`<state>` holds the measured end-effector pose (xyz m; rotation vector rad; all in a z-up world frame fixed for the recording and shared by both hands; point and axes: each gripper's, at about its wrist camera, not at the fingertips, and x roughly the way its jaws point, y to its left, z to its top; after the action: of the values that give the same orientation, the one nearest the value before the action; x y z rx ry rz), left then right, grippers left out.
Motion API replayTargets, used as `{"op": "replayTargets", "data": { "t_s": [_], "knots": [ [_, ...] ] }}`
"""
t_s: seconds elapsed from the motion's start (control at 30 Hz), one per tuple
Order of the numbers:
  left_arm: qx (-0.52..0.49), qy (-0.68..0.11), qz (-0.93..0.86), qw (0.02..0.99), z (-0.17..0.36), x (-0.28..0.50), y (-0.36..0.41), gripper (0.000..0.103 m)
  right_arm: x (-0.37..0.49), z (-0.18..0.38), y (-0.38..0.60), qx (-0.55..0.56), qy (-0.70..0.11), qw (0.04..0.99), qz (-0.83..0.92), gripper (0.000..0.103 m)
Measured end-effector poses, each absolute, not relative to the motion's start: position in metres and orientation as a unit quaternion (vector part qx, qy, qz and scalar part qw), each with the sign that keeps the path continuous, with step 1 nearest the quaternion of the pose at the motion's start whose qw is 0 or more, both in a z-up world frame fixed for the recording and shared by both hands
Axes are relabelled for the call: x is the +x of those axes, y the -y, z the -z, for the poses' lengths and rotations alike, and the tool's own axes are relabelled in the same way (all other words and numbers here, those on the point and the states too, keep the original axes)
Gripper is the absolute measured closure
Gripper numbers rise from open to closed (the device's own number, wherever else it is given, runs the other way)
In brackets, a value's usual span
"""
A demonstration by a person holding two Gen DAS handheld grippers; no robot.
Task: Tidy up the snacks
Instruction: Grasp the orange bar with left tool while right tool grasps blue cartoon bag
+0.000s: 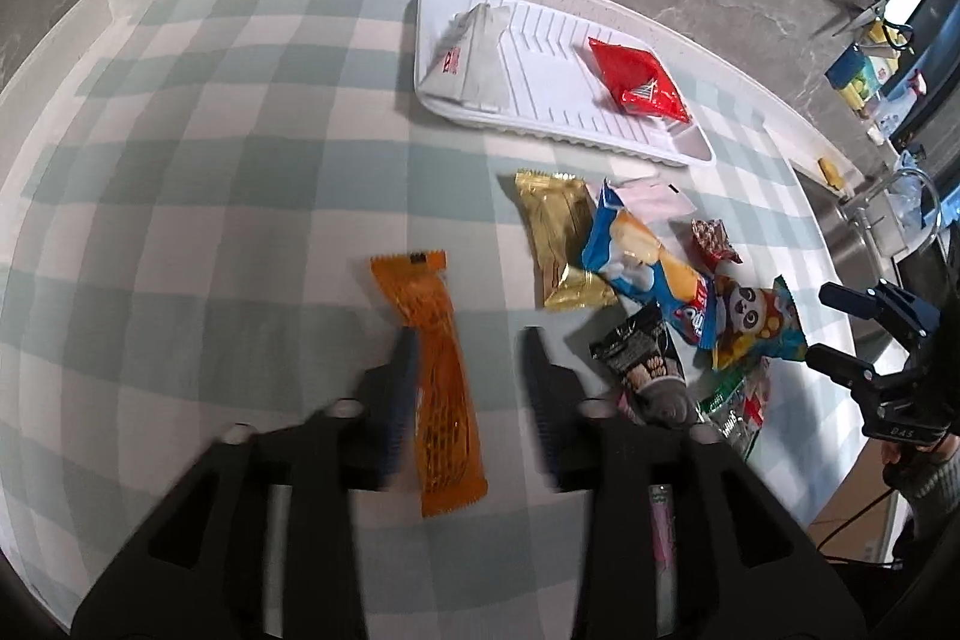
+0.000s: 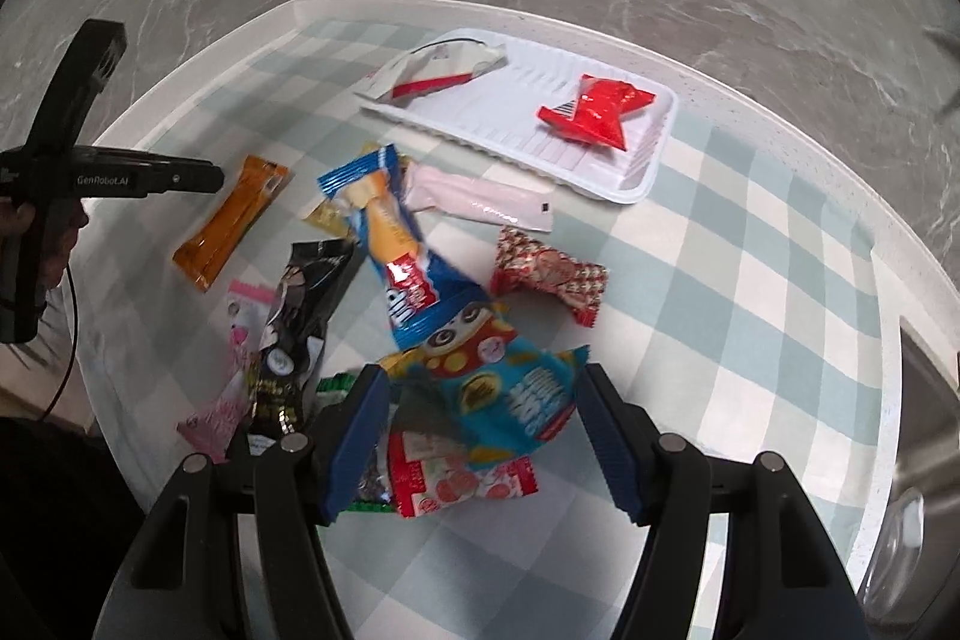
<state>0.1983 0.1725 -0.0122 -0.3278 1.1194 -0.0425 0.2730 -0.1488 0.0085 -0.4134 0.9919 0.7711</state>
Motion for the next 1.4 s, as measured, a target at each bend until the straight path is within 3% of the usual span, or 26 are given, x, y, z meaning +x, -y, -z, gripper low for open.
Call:
{"op": "replayTargets", "data": {
  "t_s": [0.03,0.63,0.93,1.3,1.4],
  "knots": [
    [-0.159,-0.526,0.025,0.835,0.012,0.197,-0.173,0.043,0.270,-0.009,0.148,-0.197,-0.457,0.789,-0.359,0.035],
    [-0.145,-0.541,0.021,0.828,0.034,0.200,-0.167,0.043,0.261,0.006,0.136,-0.308,-0.417,0.778,-0.354,0.035],
    [-0.143,-0.548,0.026,0.824,0.043,0.211,-0.166,0.043,0.258,0.026,0.116,-0.416,-0.389,0.738,-0.362,0.035],
    [-0.137,-0.564,0.022,0.814,0.059,0.218,-0.161,0.043,0.264,0.049,0.094,-0.468,-0.391,0.693,-0.385,0.035],
    [-0.136,-0.570,0.017,0.810,0.063,0.221,-0.160,0.043,0.267,0.053,0.093,-0.462,-0.402,0.687,-0.391,0.040]
  ]
}}
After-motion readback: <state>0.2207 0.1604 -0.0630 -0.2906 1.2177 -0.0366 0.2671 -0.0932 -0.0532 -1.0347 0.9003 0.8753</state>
